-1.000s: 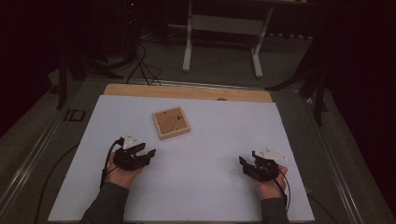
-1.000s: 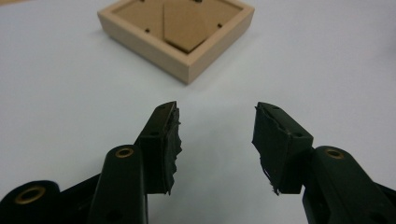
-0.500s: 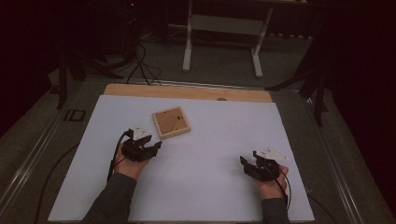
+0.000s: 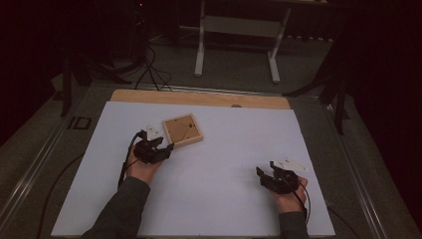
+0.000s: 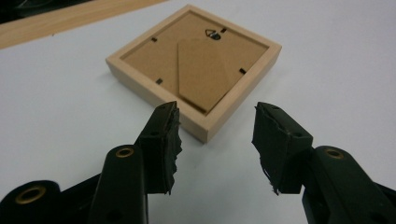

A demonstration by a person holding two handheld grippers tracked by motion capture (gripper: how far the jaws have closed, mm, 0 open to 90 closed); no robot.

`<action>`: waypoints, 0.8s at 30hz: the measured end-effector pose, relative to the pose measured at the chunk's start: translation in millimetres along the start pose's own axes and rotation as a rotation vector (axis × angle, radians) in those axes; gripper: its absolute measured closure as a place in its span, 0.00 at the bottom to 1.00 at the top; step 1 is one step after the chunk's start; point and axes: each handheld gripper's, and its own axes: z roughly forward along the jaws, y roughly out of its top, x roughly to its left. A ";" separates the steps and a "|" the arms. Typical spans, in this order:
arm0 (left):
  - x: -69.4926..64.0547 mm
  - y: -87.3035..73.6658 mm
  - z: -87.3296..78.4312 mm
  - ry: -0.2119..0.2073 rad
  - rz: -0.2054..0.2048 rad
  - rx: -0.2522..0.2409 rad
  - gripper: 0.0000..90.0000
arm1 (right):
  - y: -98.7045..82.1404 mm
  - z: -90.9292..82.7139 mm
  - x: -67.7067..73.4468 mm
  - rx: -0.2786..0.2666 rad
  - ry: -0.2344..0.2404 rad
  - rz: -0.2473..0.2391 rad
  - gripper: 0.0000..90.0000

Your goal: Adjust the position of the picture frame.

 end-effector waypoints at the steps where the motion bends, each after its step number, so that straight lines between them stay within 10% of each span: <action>1: 0.2 0.8 1.4 -0.003 0.001 0.002 0.56 | 0.0 0.0 0.0 0.000 0.000 0.000 0.45; 24: 5.2 13.4 24.1 -0.004 0.021 0.020 0.60 | -0.5 -0.2 -0.3 -0.001 0.000 0.001 0.45</action>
